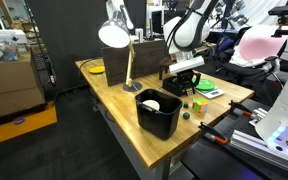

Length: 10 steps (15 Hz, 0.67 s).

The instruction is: Pick the Rubik's cube on the object and put it on the table

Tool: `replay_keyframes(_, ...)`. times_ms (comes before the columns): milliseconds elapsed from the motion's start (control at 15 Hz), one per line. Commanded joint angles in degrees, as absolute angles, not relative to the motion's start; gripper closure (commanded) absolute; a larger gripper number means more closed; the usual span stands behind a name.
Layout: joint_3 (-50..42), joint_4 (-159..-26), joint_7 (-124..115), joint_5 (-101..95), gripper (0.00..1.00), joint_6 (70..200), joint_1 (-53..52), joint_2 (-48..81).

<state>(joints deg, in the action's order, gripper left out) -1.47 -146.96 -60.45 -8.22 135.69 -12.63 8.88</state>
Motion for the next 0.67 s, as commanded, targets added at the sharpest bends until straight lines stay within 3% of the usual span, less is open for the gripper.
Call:
replay_keyframes(0, 0.0, -146.9, -60.6, -8.5, 0.67, 135.5, -11.1, 8.9)
replay_keyframes(67, 0.0, -146.9, -60.7, -8.5, 0.67, 135.5, -11.1, 8.9)
replay_keyframes(133, 0.0, -146.9, -60.7, -8.5, 0.92, 135.5, -11.1, 8.9)
replay_keyframes(600, -1.3, -140.8, -58.5, 1.4, 0.92, 134.8, -6.1, 11.8)
